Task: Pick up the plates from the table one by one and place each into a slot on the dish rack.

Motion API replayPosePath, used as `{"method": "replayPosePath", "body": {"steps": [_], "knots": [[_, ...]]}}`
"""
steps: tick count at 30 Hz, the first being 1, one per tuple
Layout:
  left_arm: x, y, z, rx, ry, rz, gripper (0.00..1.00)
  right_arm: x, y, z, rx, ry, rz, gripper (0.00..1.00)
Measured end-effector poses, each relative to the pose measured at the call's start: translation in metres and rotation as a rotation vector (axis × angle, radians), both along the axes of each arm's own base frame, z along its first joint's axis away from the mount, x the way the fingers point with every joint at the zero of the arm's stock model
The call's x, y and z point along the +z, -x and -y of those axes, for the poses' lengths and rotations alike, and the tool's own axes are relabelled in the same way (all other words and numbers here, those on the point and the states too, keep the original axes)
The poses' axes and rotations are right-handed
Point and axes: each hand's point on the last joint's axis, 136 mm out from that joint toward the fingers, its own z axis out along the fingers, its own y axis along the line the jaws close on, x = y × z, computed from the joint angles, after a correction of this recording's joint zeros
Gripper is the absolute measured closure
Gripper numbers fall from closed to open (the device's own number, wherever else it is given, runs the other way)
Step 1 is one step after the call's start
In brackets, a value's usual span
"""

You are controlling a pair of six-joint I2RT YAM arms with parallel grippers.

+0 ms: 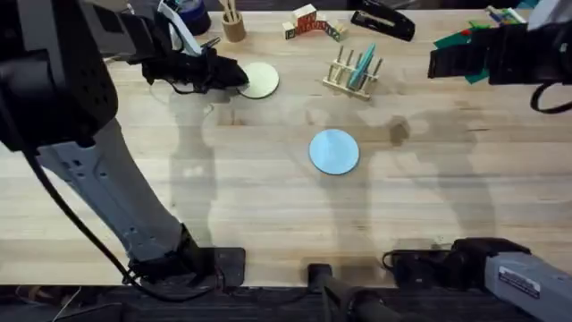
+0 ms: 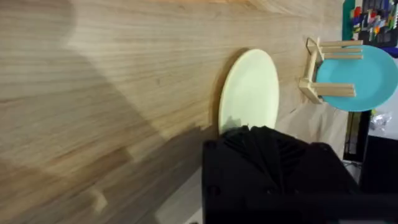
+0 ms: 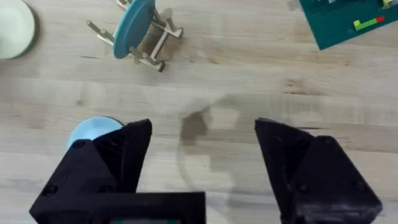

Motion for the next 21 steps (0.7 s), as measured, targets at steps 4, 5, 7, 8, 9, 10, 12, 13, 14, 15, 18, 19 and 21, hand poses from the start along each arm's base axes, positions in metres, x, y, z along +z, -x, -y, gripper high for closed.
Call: {"method": "replayPosePath", "body": {"steps": [4,5,7,8,9,10,12,13,14,15,18,19,21], "knots": [[-0.0022,-0.0004,-0.0019,0.009,-0.014,-0.009,0.960,-0.0001,0.0001,0.0000,0.000,0.000,-0.001,0.005],[-0.0027,-0.0004,-0.0021,0.010,-0.016,-0.010,0.960,-0.0001,0.0000,0.0000,0.000,0.000,-0.001,0.005],[-0.0037,-0.0005,-0.0021,0.010,-0.015,-0.013,0.960,-0.0001,0.0001,0.0000,0.000,0.000,0.000,0.005],[-0.0040,-0.0006,-0.0021,0.011,-0.014,-0.015,0.960,-0.0001,0.0001,0.0000,0.000,0.000,0.000,0.005],[-0.0048,-0.0005,-0.0021,0.012,-0.013,-0.018,0.960,-0.0001,0.0001,0.0000,0.000,0.000,0.000,0.005],[-0.0053,-0.0008,-0.0021,0.012,-0.012,-0.020,0.961,-0.0001,0.0001,0.0000,0.000,0.000,0.000,0.005],[-0.0057,-0.0017,-0.0021,0.011,-0.010,-0.021,0.961,-0.0001,0.0001,0.0000,0.000,0.000,0.000,0.005],[-0.0060,-0.0023,-0.0019,0.010,-0.007,-0.021,0.961,-0.0001,0.0001,0.0000,0.000,0.000,0.000,0.005],[-0.0063,-0.0025,-0.0016,0.010,-0.003,-0.022,0.960,-0.0001,0.0001,0.0000,0.000,0.000,-0.001,0.006],[-0.0065,-0.0028,-0.0013,0.009,0.004,-0.022,0.960,-0.0001,0.0001,0.0000,0.000,0.000,0.000,0.006],[-0.0071,-0.0035,-0.0011,0.009,0.024,-0.026,0.960,-0.0001,0.0001,0.0000,0.000,0.000,0.000,0.006],[-0.0071,-0.0036,-0.0011,0.009,0.029,-0.026,0.960,-0.0001,0.0001,0.0000,0.000,0.000,-0.001,0.005],[-0.0071,-0.0040,-0.0009,0.008,0.035,-0.026,0.960,-0.0001,0.0001,0.0000,0.000,0.000,-0.001,0.005]]}}
